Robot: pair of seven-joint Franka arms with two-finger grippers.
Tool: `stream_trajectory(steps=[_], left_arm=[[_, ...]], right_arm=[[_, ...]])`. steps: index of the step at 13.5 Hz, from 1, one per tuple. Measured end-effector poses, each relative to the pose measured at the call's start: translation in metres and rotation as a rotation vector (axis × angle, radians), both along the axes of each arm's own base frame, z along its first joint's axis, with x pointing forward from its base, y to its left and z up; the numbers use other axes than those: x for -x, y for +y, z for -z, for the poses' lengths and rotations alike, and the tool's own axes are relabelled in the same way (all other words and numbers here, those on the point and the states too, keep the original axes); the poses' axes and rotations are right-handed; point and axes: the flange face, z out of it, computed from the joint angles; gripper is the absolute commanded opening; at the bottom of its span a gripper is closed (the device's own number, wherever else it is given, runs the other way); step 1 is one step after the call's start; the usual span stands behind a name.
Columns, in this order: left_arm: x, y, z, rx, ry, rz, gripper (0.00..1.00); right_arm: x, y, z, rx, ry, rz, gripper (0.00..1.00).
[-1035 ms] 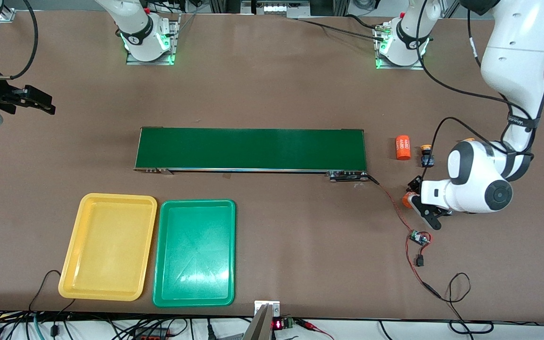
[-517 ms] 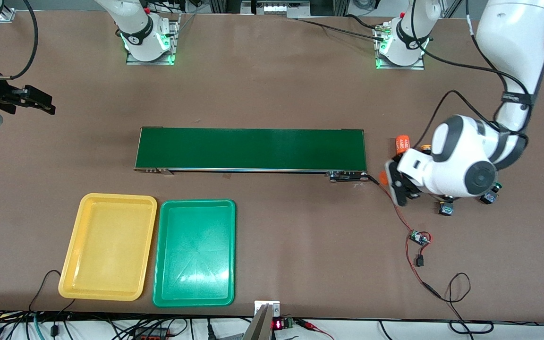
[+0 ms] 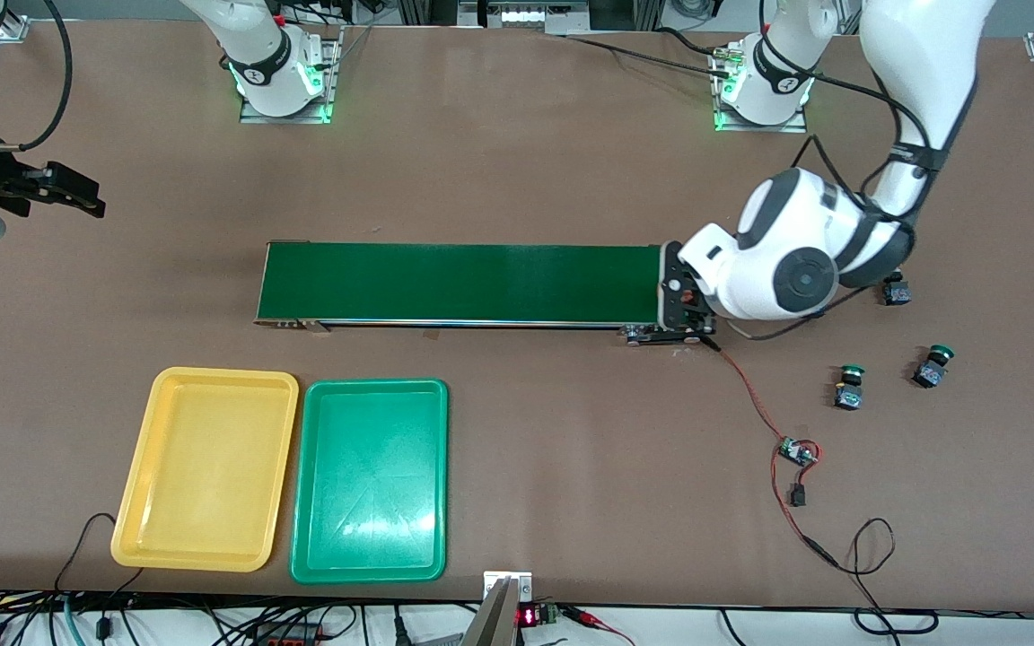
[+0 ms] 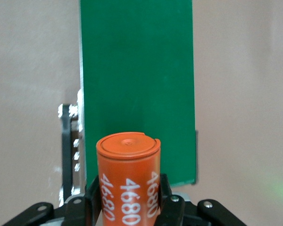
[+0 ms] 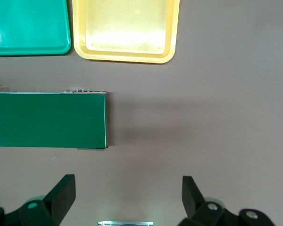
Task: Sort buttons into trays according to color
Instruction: 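Carry the orange battery onto the conveyor and open the left gripper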
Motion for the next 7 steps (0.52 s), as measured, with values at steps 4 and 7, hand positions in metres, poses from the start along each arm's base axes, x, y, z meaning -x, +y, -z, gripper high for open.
stream_trajectory(steps=[4,7], left_arm=[[0.017,-0.003,0.024,-0.035,0.000,0.044,0.00],[0.024,-0.003,0.033,-0.050,0.007,0.061,0.01]], right_arm=[[0.000,-0.003,0.001,0.000,0.001,0.005,1.00],[-0.003,-0.008,0.005,0.000,0.000,0.014,1.00]])
